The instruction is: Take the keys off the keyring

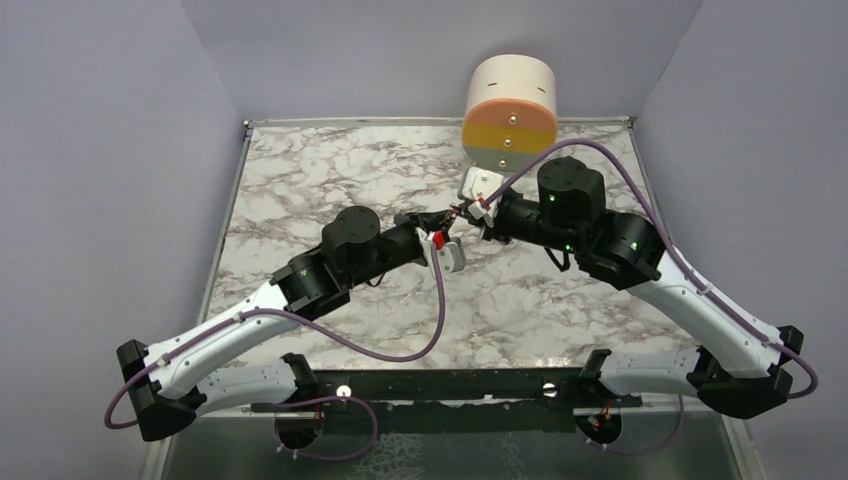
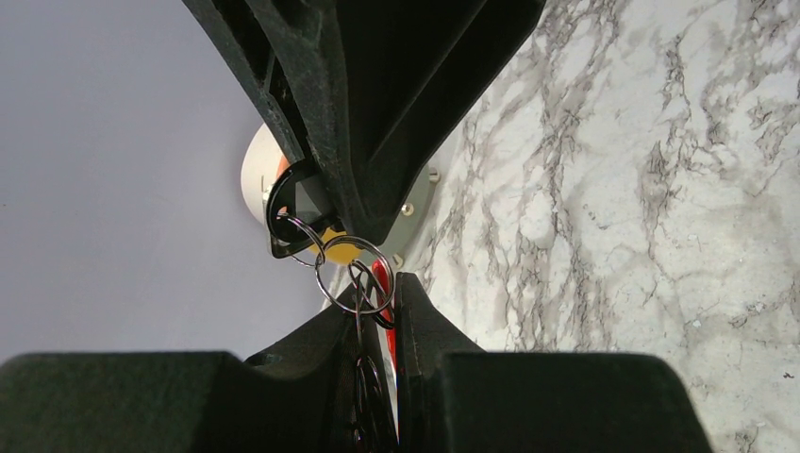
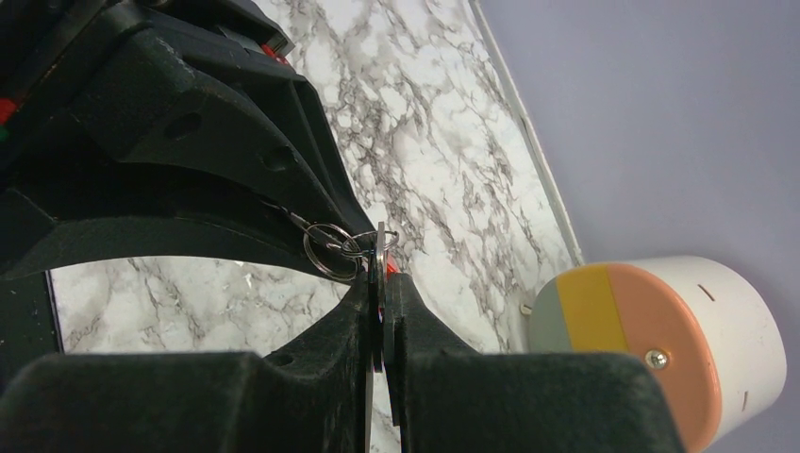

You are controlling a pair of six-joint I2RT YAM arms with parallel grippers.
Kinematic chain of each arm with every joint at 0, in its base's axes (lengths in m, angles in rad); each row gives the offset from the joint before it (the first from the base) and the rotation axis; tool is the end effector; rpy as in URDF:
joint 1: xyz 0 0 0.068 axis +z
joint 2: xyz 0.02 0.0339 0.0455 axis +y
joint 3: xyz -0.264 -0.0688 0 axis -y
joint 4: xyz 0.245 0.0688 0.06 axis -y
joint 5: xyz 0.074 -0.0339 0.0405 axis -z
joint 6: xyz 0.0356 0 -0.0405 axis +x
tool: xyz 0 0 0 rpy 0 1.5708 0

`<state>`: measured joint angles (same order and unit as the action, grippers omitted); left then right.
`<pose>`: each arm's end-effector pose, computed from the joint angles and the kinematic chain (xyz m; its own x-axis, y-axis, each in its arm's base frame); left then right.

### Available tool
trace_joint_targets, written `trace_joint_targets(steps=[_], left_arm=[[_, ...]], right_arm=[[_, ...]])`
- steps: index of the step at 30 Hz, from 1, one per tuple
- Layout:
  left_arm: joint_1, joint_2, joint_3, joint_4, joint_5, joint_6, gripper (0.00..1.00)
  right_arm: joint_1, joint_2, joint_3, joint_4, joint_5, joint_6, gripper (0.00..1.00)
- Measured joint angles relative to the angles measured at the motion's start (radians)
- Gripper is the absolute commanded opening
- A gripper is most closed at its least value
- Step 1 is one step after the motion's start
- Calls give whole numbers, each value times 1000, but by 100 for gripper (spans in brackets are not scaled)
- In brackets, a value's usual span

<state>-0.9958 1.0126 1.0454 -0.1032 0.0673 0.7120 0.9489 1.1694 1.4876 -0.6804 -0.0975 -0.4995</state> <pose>0.1243 -0.1963 0.3977 0.5419 0.3624 -0.7583 0.6865 0.3296 0.6481 0.1330 0.1915 0.4514 0.2317 -0.4951 -0.8374 -0.8555 0.3061 -0.4176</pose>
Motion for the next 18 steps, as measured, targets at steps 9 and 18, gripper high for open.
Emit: trace_joint_targets(steps=[9,18], left_arm=[[0,-2,0,3,0,0,0],[0,-6,0,6,0,0,0]], right_arm=[[0,-34,-16,11,3,0,6],[0,-43,-29,30,7,0,4]])
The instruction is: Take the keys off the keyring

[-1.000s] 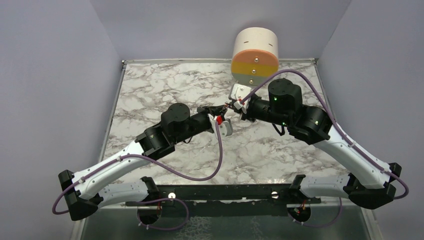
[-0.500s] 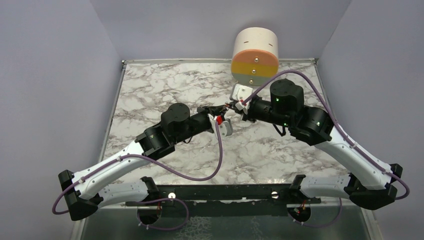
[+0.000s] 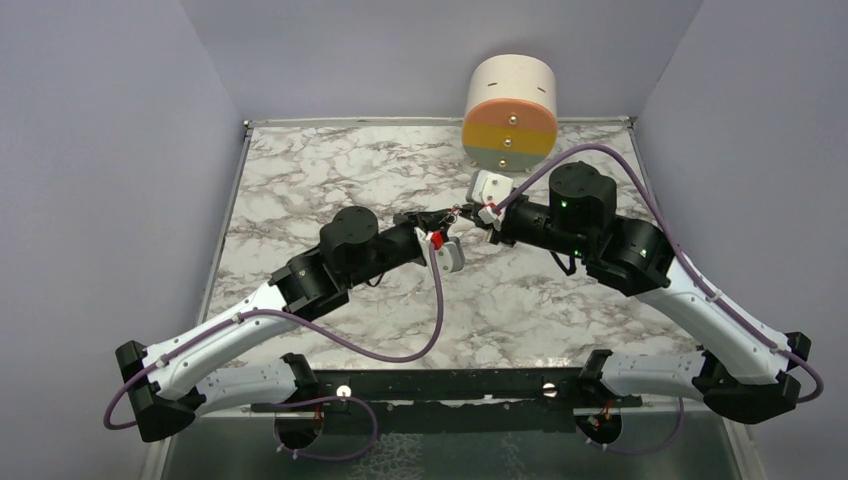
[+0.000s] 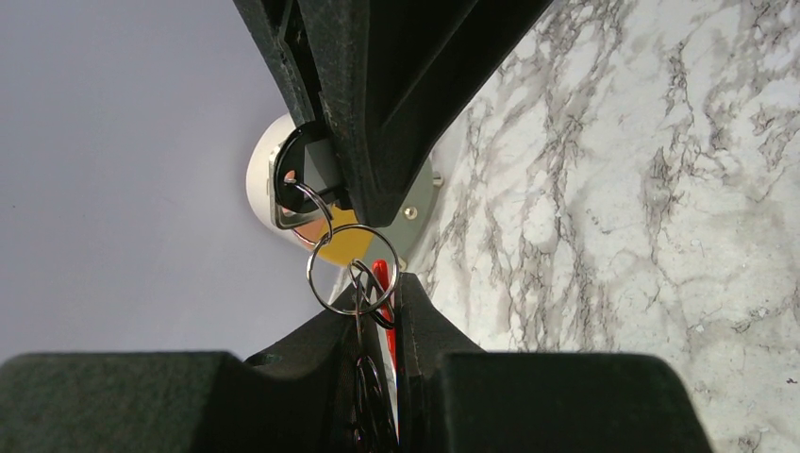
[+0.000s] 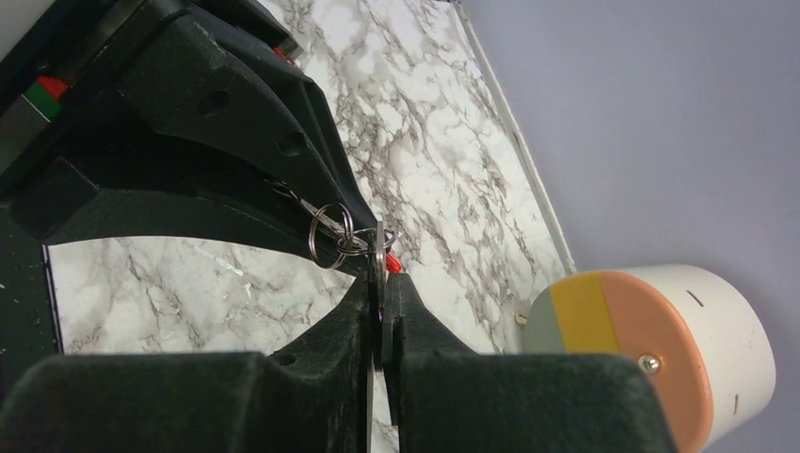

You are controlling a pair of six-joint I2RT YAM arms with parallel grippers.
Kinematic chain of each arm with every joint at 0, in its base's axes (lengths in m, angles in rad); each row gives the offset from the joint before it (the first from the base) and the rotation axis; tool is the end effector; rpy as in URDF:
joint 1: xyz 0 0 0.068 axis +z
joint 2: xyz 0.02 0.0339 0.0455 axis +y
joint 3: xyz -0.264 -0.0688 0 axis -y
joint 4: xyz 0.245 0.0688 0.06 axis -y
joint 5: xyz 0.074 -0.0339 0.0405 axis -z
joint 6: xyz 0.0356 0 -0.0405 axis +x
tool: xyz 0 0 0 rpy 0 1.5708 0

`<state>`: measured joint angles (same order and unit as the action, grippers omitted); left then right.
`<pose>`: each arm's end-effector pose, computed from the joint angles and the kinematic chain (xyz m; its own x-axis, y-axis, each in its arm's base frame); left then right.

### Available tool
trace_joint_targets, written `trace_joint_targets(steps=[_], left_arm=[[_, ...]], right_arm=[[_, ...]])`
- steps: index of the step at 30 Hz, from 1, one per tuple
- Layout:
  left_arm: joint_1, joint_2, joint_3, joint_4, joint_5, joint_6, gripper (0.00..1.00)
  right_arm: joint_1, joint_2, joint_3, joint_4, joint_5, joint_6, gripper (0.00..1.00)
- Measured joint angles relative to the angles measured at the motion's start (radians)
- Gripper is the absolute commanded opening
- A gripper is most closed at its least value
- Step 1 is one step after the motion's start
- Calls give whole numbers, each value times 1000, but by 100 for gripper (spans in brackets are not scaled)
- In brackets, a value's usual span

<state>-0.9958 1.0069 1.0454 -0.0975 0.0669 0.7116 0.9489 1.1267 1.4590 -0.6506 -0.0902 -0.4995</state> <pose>0.1235 -0.1949 0.3996 0.5462 0.3553 -0.7586 0.6825 0.3362 0.6489 0.1270 0.1828 0.4543 0.2516 -0.4679 -0.8472 -0.8417 0.3264 -0.4302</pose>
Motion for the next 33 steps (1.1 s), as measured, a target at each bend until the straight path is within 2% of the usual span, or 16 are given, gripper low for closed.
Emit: trace_joint_targets(steps=[33], left_arm=[[-13,-117,-69,92,-83,-5,0]], right_arm=[[24,-121,-112,115,18,1,2]])
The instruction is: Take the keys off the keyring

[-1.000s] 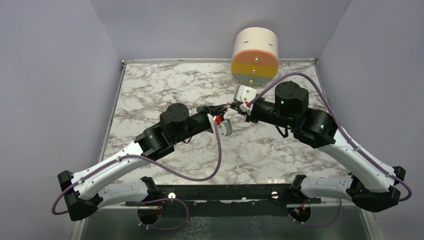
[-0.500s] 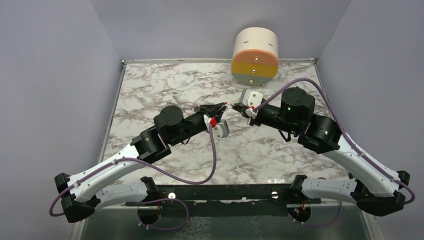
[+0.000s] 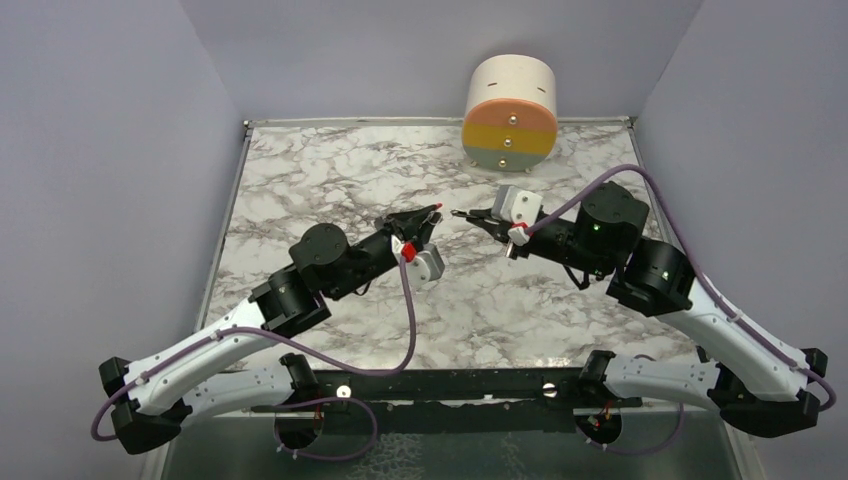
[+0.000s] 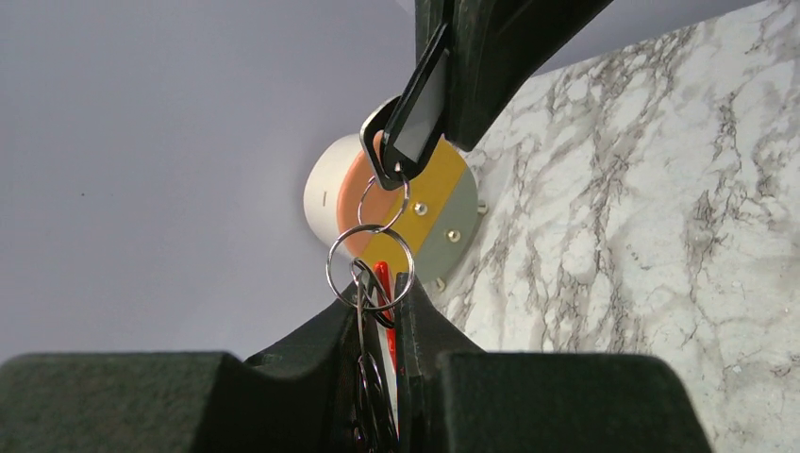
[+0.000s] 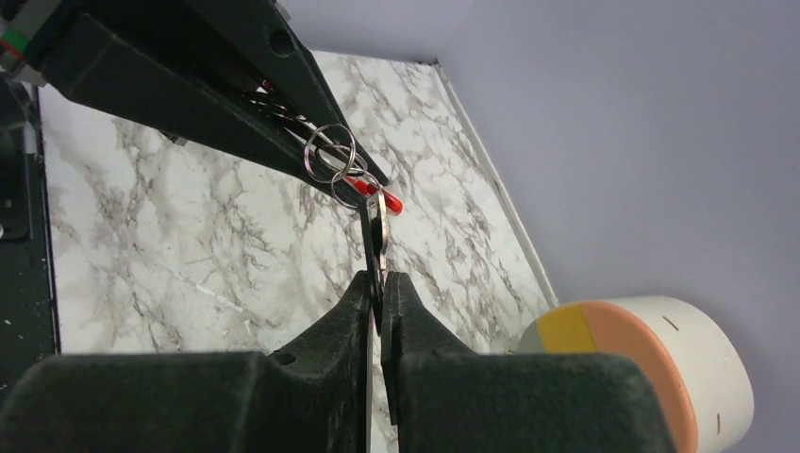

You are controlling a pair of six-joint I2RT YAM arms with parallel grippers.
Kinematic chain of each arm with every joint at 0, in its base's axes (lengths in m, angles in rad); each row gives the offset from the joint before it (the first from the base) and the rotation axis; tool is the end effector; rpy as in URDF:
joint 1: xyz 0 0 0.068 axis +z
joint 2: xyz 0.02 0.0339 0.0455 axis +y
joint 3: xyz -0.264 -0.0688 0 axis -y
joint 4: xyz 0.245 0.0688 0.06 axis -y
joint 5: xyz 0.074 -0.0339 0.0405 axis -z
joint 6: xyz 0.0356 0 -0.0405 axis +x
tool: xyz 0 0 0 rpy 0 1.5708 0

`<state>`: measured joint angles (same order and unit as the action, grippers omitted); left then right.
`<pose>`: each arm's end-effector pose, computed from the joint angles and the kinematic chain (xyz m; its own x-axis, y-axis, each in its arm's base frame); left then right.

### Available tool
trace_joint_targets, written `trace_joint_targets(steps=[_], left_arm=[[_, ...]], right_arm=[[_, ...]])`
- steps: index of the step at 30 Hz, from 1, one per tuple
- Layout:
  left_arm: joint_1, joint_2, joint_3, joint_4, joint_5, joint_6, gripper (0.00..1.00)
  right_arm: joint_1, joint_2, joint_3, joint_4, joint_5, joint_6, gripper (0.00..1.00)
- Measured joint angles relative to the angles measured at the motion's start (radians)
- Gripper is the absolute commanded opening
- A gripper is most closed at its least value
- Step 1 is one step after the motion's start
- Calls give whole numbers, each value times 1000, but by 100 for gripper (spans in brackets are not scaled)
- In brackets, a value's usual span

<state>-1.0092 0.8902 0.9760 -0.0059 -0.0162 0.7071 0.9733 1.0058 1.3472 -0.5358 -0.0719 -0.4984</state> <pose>0.1081 -0.1707 0.4082 0.5765 0.3034 -0.7587 0.6092 0.4591 0.6466 0.1086 0.1642 0.4539 0.3177 -0.3807 -0.8684 -0.8111 0.3653 -0.4568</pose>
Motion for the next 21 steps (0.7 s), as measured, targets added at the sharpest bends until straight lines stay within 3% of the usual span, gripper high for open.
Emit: trace_joint_targets(steps=[7,12,16,21], left_arm=[[-2,-45,-3,-2,38,-21,0],[5,-31,64,-100,118,-41,0],[11,-2,138,-187,204,-43,0],[16,39,221,-297,290,-33,0]], right_arm=[[4,-21,0,17,-40,-1,2],[3,-19,6,16,-47,-12,2],[3,-19,10,16,-49,-18,7],[2,-37,-2,20,-31,0,3]])
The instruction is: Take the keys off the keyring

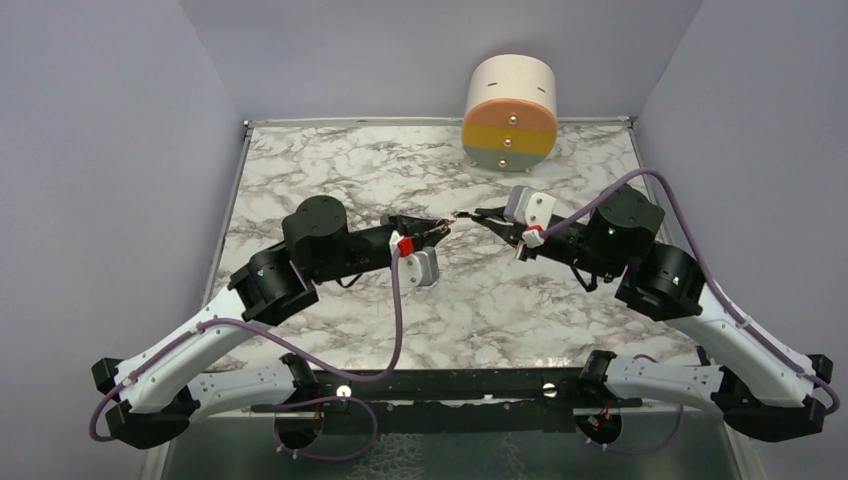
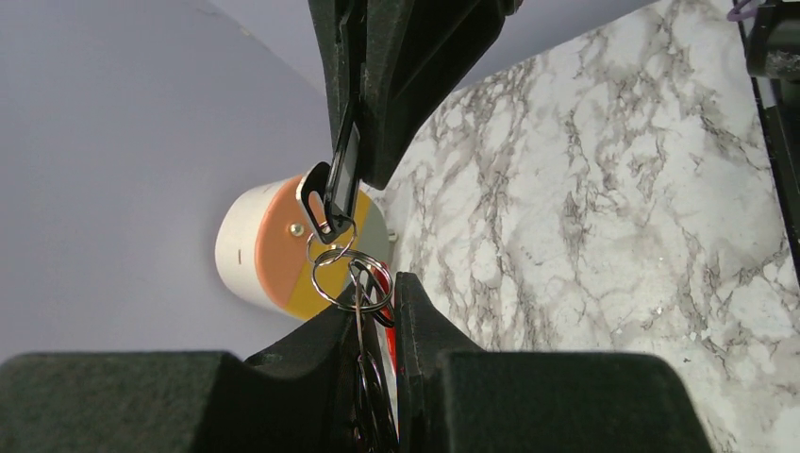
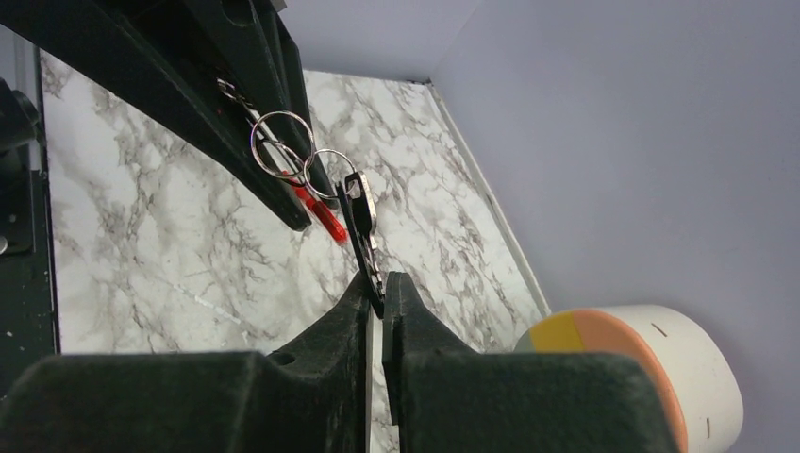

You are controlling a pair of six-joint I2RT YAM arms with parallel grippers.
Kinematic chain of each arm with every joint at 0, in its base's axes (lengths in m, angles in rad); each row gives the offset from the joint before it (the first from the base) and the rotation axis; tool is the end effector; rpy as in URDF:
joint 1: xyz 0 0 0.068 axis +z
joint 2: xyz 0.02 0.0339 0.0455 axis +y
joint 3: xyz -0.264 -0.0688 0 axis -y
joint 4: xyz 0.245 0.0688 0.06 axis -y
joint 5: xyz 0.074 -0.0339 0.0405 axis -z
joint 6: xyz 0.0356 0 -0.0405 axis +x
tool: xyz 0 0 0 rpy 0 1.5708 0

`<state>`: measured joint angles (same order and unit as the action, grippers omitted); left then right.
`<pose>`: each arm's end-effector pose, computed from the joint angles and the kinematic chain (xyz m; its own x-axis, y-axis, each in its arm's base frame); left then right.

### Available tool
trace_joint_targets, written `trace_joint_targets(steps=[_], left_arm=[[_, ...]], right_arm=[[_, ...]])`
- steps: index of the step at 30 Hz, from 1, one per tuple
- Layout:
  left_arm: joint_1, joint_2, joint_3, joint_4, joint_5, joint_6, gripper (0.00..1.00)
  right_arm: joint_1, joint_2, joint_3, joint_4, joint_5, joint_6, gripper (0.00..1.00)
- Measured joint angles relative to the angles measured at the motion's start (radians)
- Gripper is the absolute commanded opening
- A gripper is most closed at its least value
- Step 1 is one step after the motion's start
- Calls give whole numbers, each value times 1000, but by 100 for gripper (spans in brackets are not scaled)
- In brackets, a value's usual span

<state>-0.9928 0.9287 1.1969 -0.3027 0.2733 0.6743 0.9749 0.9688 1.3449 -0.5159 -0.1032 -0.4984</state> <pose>0.0960 -0.1648 0.4440 0.5808 0.2100 -0.7865 0.7569 0.2164 0.6167 0.1006 0.1549 0.4616 0.3522 -0.3278 -0.8766 -0.8108 0.3611 -0.4607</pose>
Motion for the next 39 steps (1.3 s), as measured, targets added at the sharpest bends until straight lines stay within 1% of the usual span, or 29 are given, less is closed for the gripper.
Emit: trace_joint_targets(steps=[2,6,10,12,13,14,16,18,22,26,31,37,39], left_arm=[[3,24,42,-50,26,17,0],[5,96,156,-174,55,70,0],[5,179,273,-311,56,128,0],[5,217,320,-368,52,148,0],[4,228,333,-385,51,154,0],[2,237,344,-404,51,161,0],[2,238,349,-435,51,171,0],[2,232,349,-460,51,172,0],[2,200,337,-486,51,166,0],[2,171,330,-489,48,158,0],[2,171,328,-489,26,152,0],[2,214,327,-502,-19,152,0],[2,228,327,-506,-24,152,0]], right_arm=[[0,-13,-18,13,6,10,2],[0,-60,-103,78,34,43,2],[0,-95,-205,151,91,89,12],[-4,-92,-228,166,156,113,20],[-10,-86,-232,170,195,129,29],[-14,-76,-232,171,227,139,33],[-21,-51,-236,172,302,166,55],[-23,-38,-240,172,361,200,59],[-25,-53,-266,187,468,240,61],[-25,-91,-296,221,471,276,61],[-25,-222,-410,304,370,326,59],[-25,-473,-665,527,182,386,59],[-25,-500,-721,597,122,406,58]])
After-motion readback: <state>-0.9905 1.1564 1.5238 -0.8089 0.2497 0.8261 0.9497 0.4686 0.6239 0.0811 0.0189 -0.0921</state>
